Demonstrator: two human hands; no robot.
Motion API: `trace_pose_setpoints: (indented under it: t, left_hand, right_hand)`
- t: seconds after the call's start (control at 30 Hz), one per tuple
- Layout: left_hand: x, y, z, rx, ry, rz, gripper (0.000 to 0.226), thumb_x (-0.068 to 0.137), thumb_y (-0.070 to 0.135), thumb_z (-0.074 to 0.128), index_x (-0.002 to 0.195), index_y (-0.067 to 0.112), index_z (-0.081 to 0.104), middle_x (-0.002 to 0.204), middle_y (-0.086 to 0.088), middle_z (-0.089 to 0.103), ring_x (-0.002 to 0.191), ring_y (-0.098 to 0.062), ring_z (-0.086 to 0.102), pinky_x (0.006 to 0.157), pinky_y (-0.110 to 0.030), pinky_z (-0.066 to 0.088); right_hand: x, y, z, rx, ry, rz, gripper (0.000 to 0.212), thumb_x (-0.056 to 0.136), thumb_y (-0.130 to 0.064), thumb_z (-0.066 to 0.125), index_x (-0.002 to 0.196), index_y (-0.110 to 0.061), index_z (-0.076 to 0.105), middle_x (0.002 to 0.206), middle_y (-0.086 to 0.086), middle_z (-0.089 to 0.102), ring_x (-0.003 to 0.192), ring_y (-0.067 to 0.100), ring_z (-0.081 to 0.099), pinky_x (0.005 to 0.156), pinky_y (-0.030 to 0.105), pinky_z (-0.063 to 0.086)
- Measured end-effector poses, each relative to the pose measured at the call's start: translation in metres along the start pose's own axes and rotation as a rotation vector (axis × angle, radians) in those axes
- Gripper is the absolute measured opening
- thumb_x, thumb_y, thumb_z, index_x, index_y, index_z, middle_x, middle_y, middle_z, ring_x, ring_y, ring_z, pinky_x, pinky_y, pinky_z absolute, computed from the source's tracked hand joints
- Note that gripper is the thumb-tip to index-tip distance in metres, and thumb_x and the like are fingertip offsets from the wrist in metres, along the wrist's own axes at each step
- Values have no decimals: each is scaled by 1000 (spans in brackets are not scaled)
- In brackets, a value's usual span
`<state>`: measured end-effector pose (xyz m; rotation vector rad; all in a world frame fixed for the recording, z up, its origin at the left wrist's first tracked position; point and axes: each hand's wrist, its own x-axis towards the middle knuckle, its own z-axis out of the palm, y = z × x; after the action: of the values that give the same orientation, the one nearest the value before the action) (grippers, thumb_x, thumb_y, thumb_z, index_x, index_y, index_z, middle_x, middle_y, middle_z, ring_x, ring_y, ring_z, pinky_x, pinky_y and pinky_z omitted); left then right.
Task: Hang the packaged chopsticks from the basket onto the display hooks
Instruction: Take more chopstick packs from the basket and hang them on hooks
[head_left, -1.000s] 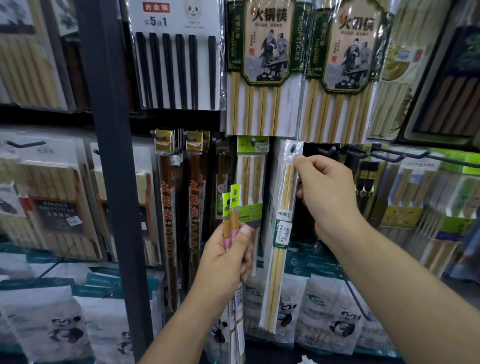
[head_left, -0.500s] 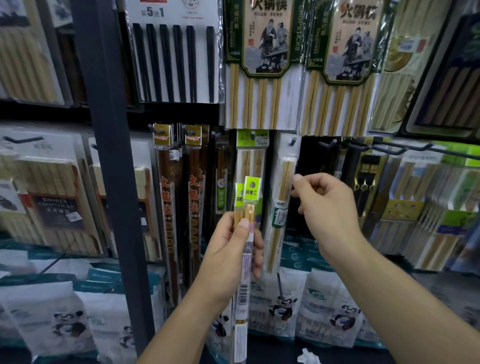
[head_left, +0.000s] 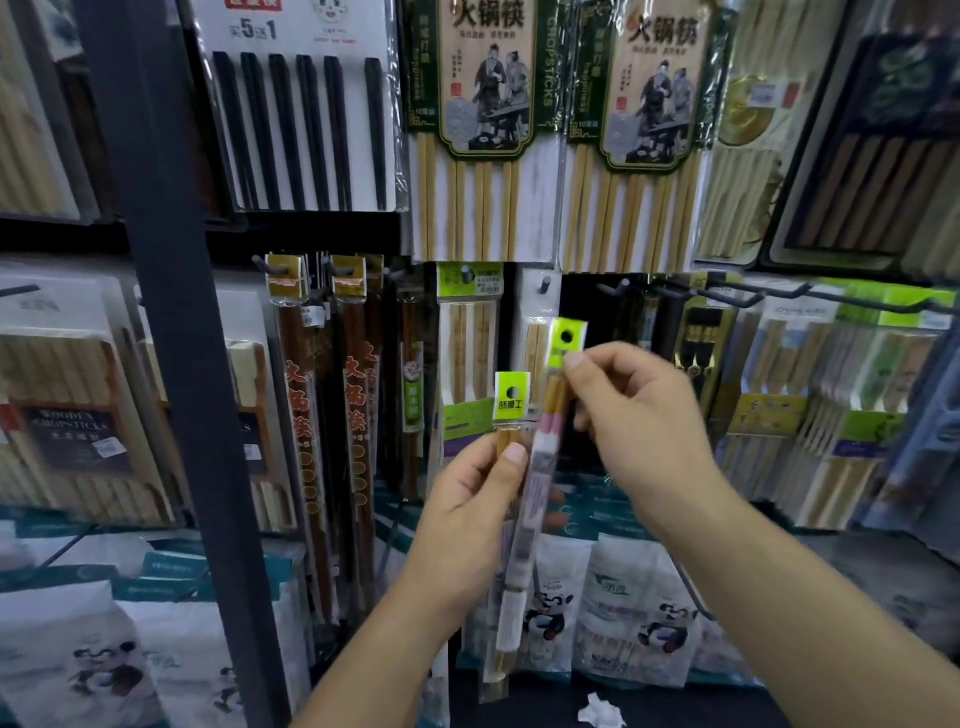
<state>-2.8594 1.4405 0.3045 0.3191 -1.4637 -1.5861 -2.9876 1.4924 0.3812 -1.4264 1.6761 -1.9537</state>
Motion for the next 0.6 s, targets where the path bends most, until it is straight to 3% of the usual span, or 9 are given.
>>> trace_pose_setpoints:
  t: [0.1, 0.23, 0.37, 0.53, 0.6]
  left_hand:
    - [3, -6, 2, 112, 62, -10, 26, 104, 31, 52, 97, 30, 76, 84, 0, 74, 87, -16, 72, 87, -35, 59]
    - [7, -10, 6, 108, 80, -26, 25, 107, 22, 49, 108, 22, 74, 70, 3, 64, 80, -19, 71, 79, -28, 59]
    - [10, -12, 11, 110, 61, -13, 25, 107, 19, 49, 116, 19, 73, 68, -1, 57, 72, -10, 63, 76, -28, 60]
    - [11, -12, 14, 140, 67, 15, 24, 106, 18, 53, 122, 22, 70, 64, 5, 61, 70, -7, 65, 82, -36, 63]
    - [12, -10, 16, 140, 84, 34, 21, 105, 17, 56, 119, 21, 70, 65, 6, 64, 69, -8, 66, 79, -34, 63]
  right_hand:
    - [19, -9, -14, 33, 112, -11, 22, 101, -21, 62, 82, -15, 72, 60, -10, 62, 52, -1, 53, 50, 12, 44]
    - [37, -13, -25, 12, 154, -6, 25, 102, -22, 60, 84, -9, 71, 64, -3, 62, 55, 5, 56, 53, 18, 46]
    - [46, -8, -27, -15, 157, 6, 27, 102, -24, 60, 82, -7, 69, 71, 5, 62, 60, 11, 58, 56, 22, 50]
    - [47, 0, -27, -22, 135, 34, 32, 101, -23, 60, 72, -11, 66, 62, -2, 62, 53, 5, 58, 54, 18, 48]
    - [45, 3, -28, -81, 123, 39, 33, 101, -28, 61, 71, -17, 68, 59, -8, 64, 53, 0, 57, 59, 18, 46]
